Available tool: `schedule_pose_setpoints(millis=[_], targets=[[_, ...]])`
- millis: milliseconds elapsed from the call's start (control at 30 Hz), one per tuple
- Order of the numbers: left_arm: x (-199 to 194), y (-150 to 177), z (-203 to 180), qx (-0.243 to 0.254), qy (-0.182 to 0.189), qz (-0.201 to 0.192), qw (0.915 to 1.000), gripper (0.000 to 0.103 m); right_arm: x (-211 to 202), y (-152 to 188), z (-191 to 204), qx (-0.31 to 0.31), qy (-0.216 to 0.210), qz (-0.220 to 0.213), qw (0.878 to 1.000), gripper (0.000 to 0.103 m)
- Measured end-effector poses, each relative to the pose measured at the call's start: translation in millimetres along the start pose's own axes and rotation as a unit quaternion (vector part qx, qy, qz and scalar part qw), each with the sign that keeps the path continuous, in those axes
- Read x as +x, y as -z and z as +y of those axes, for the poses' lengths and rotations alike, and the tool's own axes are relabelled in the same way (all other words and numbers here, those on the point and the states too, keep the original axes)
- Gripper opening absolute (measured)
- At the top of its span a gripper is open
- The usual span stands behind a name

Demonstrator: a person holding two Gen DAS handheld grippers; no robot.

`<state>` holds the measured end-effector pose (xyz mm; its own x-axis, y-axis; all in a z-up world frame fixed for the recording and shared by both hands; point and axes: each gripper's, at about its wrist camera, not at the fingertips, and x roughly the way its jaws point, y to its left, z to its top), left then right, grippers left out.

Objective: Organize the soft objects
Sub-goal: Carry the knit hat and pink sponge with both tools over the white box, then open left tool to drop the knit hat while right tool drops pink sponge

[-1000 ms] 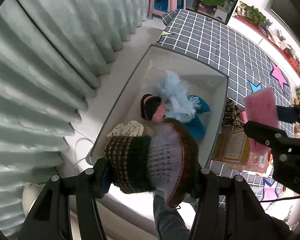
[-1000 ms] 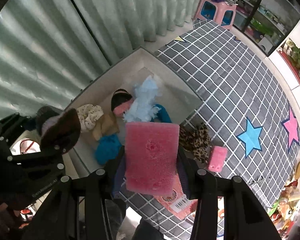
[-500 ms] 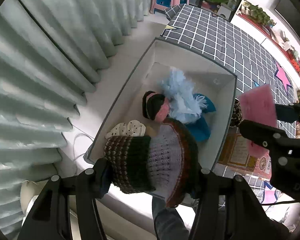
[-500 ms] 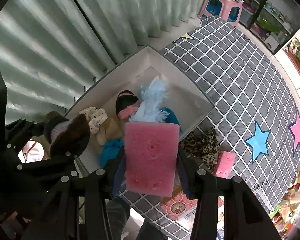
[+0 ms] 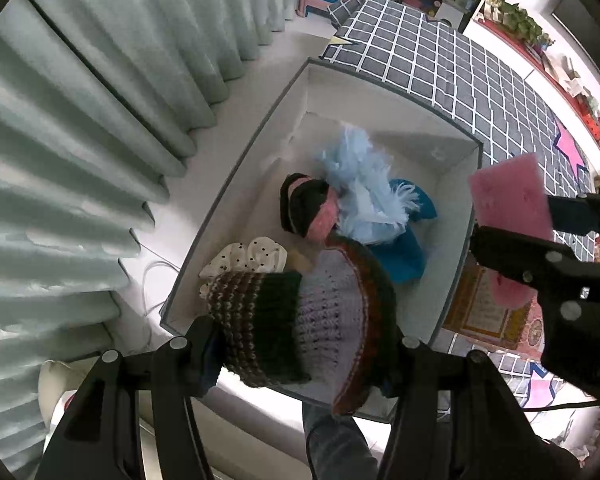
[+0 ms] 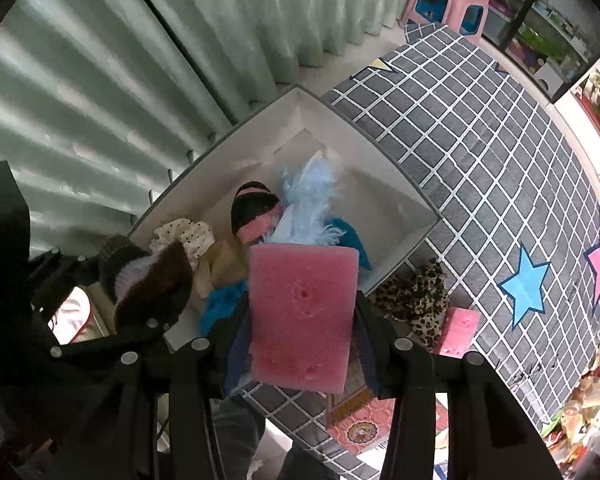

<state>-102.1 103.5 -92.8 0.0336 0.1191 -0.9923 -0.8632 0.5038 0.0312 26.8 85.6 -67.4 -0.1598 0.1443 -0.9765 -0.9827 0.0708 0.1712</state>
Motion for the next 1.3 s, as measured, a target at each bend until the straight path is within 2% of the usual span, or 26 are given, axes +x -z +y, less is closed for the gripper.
schedule_pose_setpoints(millis=[700, 1000, 1033, 1067, 1133, 1200, 1300], targets=[[20, -7, 0, -0.005, 0.01, 0.023, 0.9997, 0.063, 26, -17, -11, 0.029, -0.024, 0.026, 0.999, 0.048], [22, -9, 1, -0.015, 0.023, 0.028, 0.9992, 0.071, 28, -20, -21, 0.05, -0.052, 0.023, 0.997, 0.049], [22, -9, 1, -0.015, 0.026, 0.029, 0.9991, 0.074, 29, -20, -21, 0.052, -0.057, 0.023, 0.997, 0.054], [21, -9, 1, -0.015, 0.028, 0.031, 0.999, 0.078, 29, -21, -22, 0.055, -0.062, 0.022, 0.996, 0.07], [20, -9, 0, -0.016, 0.036, 0.032, 0.9987, 0.08, 27, -21, -23, 0.06, -0.074, 0.015, 0.995, 0.083], [17, -10, -1, -0.019, 0.043, 0.027, 0.9985, 0.084, 25, -21, -24, 0.063, -0.081, 0.01, 0.995, 0.083], [15, -12, -2, -0.026, 0.047, 0.024, 0.9983, 0.101, 21, -20, -30, 0.073, -0.087, 0.006, 0.994, 0.083]])
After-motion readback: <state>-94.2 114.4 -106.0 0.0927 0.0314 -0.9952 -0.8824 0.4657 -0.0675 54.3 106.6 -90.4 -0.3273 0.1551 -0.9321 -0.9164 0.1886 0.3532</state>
